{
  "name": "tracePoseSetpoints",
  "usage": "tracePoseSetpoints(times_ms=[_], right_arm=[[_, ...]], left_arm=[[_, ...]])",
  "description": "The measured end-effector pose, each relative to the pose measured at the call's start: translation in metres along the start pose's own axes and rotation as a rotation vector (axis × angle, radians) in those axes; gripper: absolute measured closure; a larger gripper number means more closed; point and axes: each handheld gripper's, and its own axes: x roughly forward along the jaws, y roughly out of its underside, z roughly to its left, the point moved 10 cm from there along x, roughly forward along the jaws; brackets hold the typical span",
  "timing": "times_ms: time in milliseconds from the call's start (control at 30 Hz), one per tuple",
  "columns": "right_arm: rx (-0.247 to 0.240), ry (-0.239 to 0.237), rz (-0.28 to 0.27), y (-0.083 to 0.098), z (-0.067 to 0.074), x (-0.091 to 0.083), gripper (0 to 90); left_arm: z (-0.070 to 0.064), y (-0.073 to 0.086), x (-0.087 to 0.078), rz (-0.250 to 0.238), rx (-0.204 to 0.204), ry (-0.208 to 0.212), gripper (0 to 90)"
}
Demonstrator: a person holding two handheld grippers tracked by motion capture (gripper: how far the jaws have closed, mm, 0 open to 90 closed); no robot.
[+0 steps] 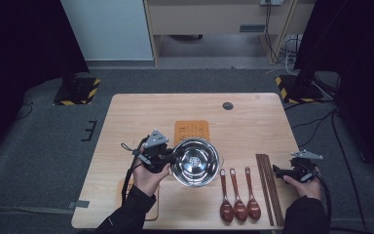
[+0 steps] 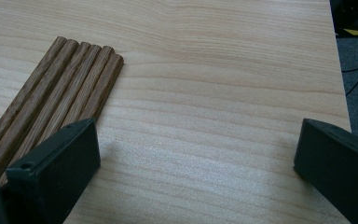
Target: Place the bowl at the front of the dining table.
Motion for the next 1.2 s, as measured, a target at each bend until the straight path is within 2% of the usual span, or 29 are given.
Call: tracePoseSetpoints(times_ms=[533,1200], right_arm=[[0.0,0.0,0.0,0.0,0.0,0.0,0.3],[0.0,0.0,0.0,0.0,0.0,0.0,0.3]], left_arm=[[0.009,-0.013,0.007,-0.012,-0.006,-0.015,86.1],[0.026,-0.027,0.021,-0.014,-0.021,-0.044,86.0]])
